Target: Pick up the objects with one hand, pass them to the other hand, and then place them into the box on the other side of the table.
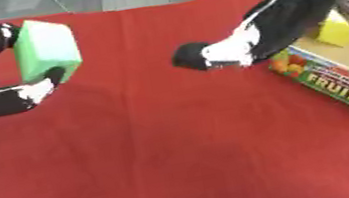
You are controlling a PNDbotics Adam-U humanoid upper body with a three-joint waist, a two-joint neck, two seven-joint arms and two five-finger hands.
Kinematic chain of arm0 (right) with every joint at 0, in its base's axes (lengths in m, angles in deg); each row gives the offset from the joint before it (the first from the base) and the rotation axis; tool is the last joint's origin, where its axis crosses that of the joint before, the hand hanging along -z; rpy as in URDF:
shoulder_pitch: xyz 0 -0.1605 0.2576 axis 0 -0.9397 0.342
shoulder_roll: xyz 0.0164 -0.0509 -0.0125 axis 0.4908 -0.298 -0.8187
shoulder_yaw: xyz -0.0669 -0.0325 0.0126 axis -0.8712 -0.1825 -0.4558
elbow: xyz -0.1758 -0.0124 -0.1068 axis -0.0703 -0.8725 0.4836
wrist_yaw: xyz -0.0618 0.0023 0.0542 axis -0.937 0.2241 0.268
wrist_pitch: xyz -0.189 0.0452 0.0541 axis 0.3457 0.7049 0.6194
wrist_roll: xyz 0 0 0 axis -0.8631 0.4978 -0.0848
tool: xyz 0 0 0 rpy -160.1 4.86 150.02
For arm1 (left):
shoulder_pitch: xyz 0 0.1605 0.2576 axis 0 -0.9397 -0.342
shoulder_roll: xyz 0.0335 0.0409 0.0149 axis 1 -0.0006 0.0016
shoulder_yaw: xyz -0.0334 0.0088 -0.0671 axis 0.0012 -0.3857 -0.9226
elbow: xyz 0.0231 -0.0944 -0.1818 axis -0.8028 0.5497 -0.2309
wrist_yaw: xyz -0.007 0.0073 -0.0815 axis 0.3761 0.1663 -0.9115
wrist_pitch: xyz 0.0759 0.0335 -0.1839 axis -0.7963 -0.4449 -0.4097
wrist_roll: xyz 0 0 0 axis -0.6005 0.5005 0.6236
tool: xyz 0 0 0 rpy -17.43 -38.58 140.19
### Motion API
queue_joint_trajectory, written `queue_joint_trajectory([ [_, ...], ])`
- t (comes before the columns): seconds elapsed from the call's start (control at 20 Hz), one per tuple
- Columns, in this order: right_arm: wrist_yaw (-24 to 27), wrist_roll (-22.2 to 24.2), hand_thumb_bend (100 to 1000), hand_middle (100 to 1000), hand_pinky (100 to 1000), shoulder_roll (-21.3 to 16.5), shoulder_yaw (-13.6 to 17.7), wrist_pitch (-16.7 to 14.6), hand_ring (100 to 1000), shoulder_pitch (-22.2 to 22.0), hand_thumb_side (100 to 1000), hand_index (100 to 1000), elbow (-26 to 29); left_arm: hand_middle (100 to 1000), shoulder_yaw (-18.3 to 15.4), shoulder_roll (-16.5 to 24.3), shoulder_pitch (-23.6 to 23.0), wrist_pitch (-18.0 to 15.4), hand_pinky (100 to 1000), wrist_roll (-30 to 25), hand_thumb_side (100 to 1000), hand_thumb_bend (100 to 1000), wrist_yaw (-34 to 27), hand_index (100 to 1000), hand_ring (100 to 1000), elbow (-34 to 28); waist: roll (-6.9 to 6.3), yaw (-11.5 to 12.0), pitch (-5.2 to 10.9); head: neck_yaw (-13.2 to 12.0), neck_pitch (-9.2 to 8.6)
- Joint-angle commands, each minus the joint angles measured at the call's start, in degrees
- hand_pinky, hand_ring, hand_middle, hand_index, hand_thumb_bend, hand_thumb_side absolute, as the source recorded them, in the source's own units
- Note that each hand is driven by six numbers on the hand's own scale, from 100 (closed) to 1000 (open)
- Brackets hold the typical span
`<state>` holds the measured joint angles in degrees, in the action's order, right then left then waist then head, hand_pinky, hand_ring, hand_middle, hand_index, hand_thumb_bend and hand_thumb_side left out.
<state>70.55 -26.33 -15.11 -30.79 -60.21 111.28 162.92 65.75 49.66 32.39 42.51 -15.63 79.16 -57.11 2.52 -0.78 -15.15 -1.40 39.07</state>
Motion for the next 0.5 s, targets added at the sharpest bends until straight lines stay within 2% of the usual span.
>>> queue_joint_trajectory([
  [0.05,-1.88,2.07,444,854,863,0.4,-0.7,-0.9,918,1.38,386,893,0.89,595,0.25,-0.43,0.35,-1.29,781,0.3,330,100,1.3,615,689,-0.33,-0.15,-0.19,1.3,0.2,0.16],
  [0.35,-2.45,2.65,455,858,863,0.82,-1.01,-1.25,919,1.63,374,891,0.89,595,0.52,-0.86,0.38,-1.86,780,0.54,310,100,1.92,613,689,-0.16,-0.15,-0.17,1.34,0.37,0.23],
  [0.5,-3.96,3.52,457,857,863,3.49,-2.3,-0.51,919,3.7,371,888,0.78,595,1.19,-2.74,-0.07,-3.38,780,0.87,314,100,3.55,614,688,-1.1,-0.08,-0.4,1.4,0.51,0.25],
])
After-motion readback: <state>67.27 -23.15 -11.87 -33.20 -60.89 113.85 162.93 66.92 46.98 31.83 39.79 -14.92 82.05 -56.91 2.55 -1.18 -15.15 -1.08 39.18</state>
